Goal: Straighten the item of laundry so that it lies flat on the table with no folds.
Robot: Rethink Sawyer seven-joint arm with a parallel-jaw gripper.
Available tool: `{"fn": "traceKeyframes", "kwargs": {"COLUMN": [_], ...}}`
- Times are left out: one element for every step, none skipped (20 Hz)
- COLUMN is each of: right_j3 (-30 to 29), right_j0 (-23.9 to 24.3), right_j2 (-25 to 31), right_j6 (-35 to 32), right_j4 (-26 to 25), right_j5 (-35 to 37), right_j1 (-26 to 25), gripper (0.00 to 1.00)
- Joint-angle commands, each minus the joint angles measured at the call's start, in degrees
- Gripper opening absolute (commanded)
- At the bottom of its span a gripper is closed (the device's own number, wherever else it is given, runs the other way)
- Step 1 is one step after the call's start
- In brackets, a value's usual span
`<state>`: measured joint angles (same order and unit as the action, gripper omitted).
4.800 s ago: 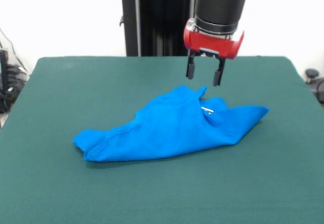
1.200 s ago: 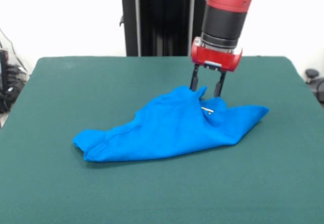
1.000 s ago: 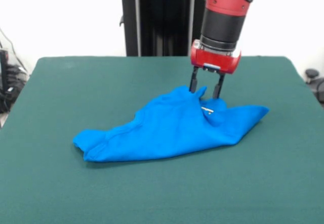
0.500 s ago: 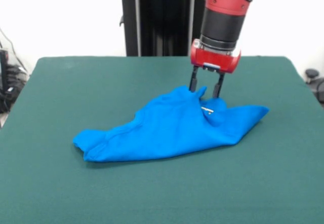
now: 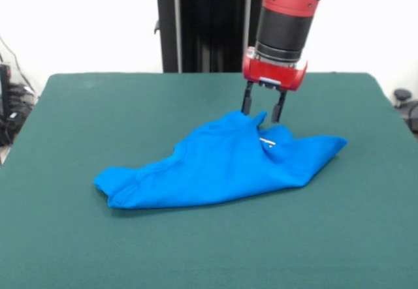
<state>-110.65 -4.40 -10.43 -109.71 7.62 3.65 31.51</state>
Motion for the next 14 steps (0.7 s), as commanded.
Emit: {"fn": "traceKeyframes", "kwargs": {"right_j3": [-4.64,-4.56,-4.53,-4.57,-4.62,-4.67,-4.69,-4.78,-4.73,-4.68,-4.70,-4.62,-4.53,-4.54], "right_j0": [0.57,0.52,0.64,0.60,0.51,0.42,0.47,0.52,0.43,0.34,0.36,0.49,0.26,0.26], "right_j2": [4.86,4.80,5.01,5.03,5.02,5.01,5.11,5.16,5.08,5.00,5.02,5.11,4.91,4.97], "right_j6": [-11.56,-11.54,-11.61,-11.77,-11.91,-12.05,-12.12,-12.11,-12.06,-12.02,-11.99,-11.88,-11.84,-11.85], "right_j4": [0.14,0.12,0.17,0.15,0.17,0.19,0.21,0.19,0.31,0.42,0.47,0.58,0.76,0.83], "right_j5": [-3.38,-3.64,-3.90,-4.52,-4.96,-5.39,-5.66,-5.84,-5.75,-5.67,-5.73,-5.51,-5.40,-5.43], "right_j1": [-1.48,-1.67,-1.91,-2.20,-2.44,-2.68,-2.85,-2.91,-2.88,-2.86,-2.78,-2.74,-2.69,-2.69], "gripper": [1.00,1.00,1.00,1.00,1.00,1.00,1.00,1.00,1.00,1.00,1.00,1.00,1.00,1.00]}}
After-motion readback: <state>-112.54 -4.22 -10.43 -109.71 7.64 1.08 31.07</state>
